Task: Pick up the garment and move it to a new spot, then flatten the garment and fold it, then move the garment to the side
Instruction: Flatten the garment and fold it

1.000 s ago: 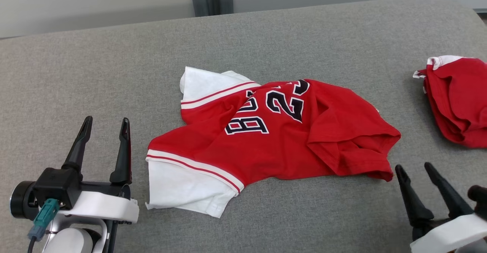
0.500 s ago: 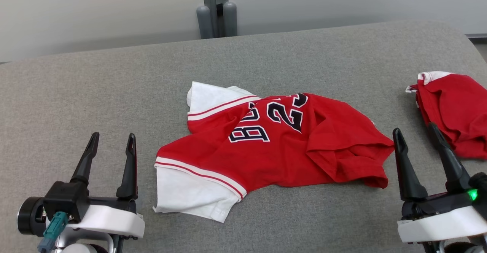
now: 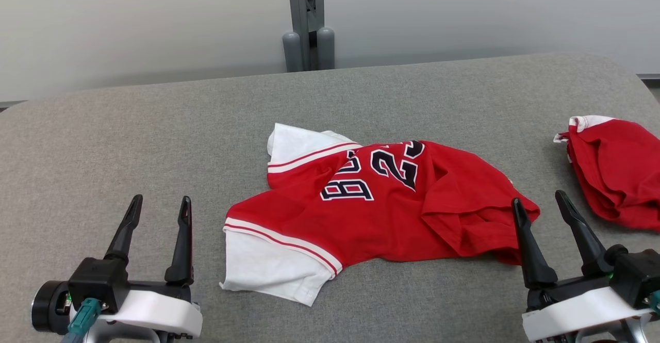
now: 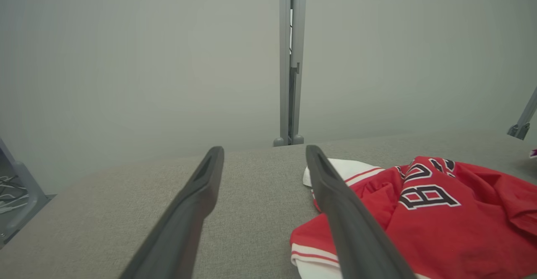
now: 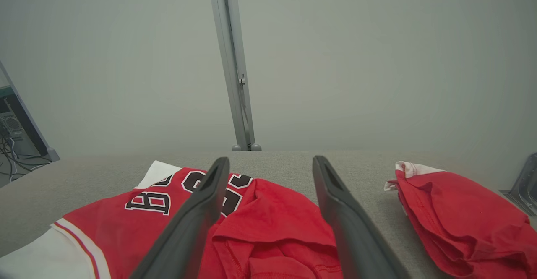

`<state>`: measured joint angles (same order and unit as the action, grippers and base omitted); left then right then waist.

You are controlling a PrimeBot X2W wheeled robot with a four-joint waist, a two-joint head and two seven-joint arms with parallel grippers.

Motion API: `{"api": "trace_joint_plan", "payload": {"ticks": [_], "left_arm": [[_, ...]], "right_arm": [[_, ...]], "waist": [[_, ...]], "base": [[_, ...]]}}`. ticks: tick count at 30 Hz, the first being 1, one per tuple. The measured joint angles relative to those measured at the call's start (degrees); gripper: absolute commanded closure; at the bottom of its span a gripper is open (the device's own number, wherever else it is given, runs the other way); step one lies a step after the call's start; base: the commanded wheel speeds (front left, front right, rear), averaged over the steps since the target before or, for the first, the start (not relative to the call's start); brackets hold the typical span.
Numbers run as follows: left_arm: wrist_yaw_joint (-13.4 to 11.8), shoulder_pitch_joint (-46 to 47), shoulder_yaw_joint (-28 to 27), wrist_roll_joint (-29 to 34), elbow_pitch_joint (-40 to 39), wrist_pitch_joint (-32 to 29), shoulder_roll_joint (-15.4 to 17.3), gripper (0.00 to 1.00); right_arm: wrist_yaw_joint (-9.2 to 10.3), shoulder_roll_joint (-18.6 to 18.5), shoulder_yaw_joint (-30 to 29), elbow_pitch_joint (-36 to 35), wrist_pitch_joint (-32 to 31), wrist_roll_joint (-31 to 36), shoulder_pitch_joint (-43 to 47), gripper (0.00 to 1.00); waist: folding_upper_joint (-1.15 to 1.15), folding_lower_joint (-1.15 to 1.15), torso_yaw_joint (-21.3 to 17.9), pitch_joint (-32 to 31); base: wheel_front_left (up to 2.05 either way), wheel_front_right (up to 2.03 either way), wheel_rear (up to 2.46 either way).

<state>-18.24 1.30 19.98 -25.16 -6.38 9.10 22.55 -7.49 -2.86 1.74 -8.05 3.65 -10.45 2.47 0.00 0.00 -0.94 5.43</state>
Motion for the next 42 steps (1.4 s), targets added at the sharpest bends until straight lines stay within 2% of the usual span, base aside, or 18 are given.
{"api": "trace_joint_plan", "payload": {"ticks": [12,14,23,30,31,32,35,38,42], "left_arm": [[0.0,0.2,1.3,0.2,-0.3,-0.8,-0.1,0.0],[0.0,0.3,1.6,0.2,-0.2,-0.8,-0.2,0.0],[0.3,1.2,2.3,-0.1,0.9,0.3,-1.4,0.0],[1.0,2.8,2.8,-0.3,2.1,1.3,-2.2,0.0],[1.0,2.9,2.8,-0.3,2.4,1.5,-2.2,0.0],[1.1,3.0,2.8,-0.3,2.6,1.5,-2.3,0.0],[1.3,3.5,2.7,-0.6,3.4,2.0,-2.3,0.0],[1.5,3.9,2.6,-0.6,3.8,2.3,-2.3,0.0],[1.6,4.4,2.5,-0.6,4.4,2.5,-2.3,0.0]], "right_arm": [[0.0,0.0,2.0,3.4,-1.8,0.6,0.0,0.0],[0.0,-0.7,4.6,6.0,-3.7,1.7,-0.8,0.0],[0.0,-3.6,9.4,16.1,-8.8,4.2,-6.5,0.0],[-0.01,-5.5,10.4,22.5,-12.2,7.8,-11.6,0.0],[-0.01,-5.6,10.4,23.2,-12.4,7.9,-11.9,0.04],[-0.01,-5.7,10.4,23.7,-12.5,8.3,-12.2,0.55],[-0.01,-5.3,9.0,24.2,-11.8,7.9,-13.0,1.0],[-0.01,-4.0,6.4,23.8,-10.1,6.0,-13.0,1.0],[-0.01,-1.4,1.5,22.2,-8.1,-3.7,-12.7,1.0]], "waist": [[0.0,0.0,1.5,-0.3],[0.0,0.0,2.3,-0.2],[0.0,0.0,4.8,1.8],[0.0,0.0,5.7,4.2],[0.0,0.0,5.7,4.5],[0.0,0.0,5.7,4.8],[0.0,0.0,5.5,5.3],[0.0,0.0,5.2,5.5],[0.0,0.0,4.6,5.7]], "base": [[0.0,0.0,0.0],[0.0,0.0,0.0],[0.0,0.0,0.0],[0.0,0.0,0.0],[0.0,0.0,0.0],[0.0,0.0,0.0],[0.0,0.0,0.0],[0.0,0.0,0.0],[0.0,0.0,0.0]]}}
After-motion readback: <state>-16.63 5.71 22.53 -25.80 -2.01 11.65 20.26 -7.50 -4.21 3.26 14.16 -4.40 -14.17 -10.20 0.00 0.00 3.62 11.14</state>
